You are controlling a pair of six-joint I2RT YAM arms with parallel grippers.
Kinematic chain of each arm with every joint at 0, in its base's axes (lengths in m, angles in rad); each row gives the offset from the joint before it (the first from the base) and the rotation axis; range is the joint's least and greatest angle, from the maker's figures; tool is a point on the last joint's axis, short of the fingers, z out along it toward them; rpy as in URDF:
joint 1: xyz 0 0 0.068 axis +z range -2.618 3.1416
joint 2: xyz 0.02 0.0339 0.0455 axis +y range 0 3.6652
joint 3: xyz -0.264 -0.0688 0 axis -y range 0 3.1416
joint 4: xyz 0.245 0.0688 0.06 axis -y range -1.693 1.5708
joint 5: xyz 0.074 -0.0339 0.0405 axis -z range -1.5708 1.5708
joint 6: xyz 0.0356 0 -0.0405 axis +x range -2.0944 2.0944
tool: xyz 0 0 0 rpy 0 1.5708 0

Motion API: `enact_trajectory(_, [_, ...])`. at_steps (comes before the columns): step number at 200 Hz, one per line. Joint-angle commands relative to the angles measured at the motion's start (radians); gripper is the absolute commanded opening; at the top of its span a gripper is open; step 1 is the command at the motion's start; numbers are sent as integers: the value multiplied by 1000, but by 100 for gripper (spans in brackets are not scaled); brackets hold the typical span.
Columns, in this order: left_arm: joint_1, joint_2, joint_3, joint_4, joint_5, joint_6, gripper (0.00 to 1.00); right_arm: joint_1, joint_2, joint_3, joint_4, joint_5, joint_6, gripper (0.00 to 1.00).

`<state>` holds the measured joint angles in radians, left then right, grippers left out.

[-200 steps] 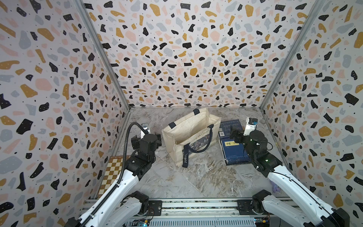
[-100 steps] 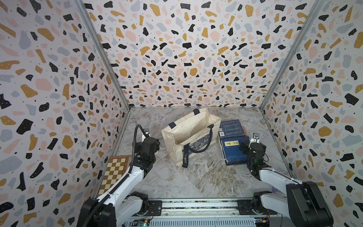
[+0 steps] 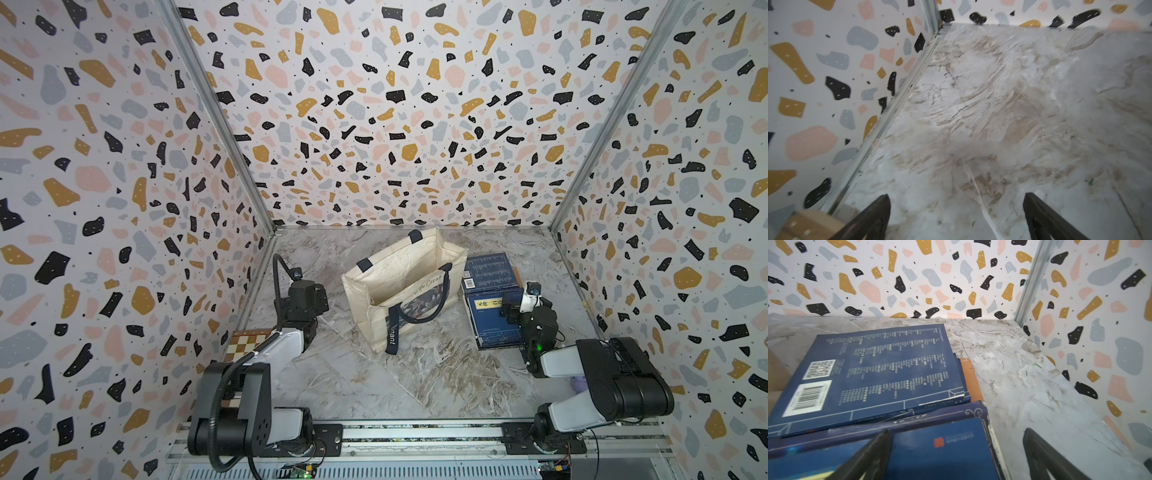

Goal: Take out the books from the canvas bag
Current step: Reset both arms

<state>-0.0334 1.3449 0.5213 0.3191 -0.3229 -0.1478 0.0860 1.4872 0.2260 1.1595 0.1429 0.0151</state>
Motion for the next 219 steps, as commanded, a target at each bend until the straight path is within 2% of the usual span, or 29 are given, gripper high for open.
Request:
enact_trajectory(1, [0,42,-1,78,206,49,99,0,-13,-9,40,-50,-16,100])
enact_trajectory(18, [0,81,27,78,329,103,99,2,-14,-12,46,-44,-17,99])
enact_trajectory(50, [-7,80,23,88,334,116,99,25,-15,-25,70,-10,-29,100])
enact_trajectory(60, [-26,65,10,97,310,127,99,25,-15,-25,70,-11,-30,100])
enact_trajectory(80, [-90,47,-36,164,192,147,99,26,-20,-37,89,17,-19,100])
enact_trajectory(92, [-95,38,-43,171,175,143,99,26,-19,-42,96,36,-12,100])
enact_trajectory(111, [-102,21,-94,245,138,135,99,23,-16,-31,78,55,1,100])
enact_trajectory(130, [-77,1,-163,330,249,143,99,15,-20,-36,83,50,11,100])
enact_trajectory(141, [-72,66,-217,523,256,149,99,11,-23,-44,93,55,16,99])
enact_trajectory(155, [-72,34,-187,405,259,151,99,10,-19,-35,79,53,16,99])
enact_trajectory(169, [-74,56,-208,486,242,151,99,1,-21,-31,72,33,19,100])
enact_trajectory(219, [-69,18,-213,452,239,148,99,-8,-21,-33,72,20,24,100])
